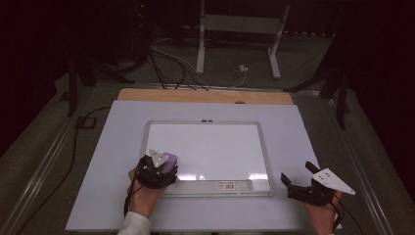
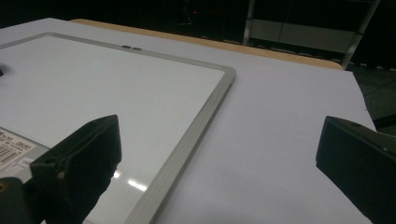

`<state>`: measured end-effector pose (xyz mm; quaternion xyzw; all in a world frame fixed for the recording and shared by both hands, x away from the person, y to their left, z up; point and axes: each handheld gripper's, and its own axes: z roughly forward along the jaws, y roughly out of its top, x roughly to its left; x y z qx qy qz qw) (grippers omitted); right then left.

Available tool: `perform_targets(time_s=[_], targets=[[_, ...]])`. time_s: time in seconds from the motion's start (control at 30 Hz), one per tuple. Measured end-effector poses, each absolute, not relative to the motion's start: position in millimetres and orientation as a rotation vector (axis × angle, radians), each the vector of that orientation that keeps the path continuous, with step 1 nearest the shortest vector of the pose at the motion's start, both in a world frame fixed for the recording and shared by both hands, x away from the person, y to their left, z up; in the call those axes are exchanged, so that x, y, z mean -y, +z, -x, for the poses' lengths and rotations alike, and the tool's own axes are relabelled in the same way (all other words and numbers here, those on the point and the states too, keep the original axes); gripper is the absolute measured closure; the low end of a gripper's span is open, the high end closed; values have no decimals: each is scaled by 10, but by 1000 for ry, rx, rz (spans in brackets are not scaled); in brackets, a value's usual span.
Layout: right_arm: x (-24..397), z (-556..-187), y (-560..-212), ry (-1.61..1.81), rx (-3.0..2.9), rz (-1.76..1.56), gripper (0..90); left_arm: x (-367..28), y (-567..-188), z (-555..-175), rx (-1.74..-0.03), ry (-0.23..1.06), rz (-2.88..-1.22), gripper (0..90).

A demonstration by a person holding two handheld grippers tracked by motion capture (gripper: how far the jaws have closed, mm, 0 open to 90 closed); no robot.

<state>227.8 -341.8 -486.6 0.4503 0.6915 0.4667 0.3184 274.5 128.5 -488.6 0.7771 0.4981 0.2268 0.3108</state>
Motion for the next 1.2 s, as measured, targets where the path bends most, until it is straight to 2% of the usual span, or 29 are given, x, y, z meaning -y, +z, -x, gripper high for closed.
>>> perform_targets(time_s=[0.8,0.87,1.0,1.2], targets=[[3419,-2278,-4864,1228,-1818,-1183,7,-1380,-4947,-2800,-1430,606,-2049,360],[3419,-2278,-4864,1229,-1817,-1183,6,-1394,-4941,-2792,-1435,623,-2032,403],[3420,-2277,-4863,1230,-1817,-1184,6,-1445,-4903,-2764,-1451,664,-1982,547],[3418,-2278,-4865,1228,-1817,-1184,6,-1504,-4879,-2715,-1497,692,-1932,606]])
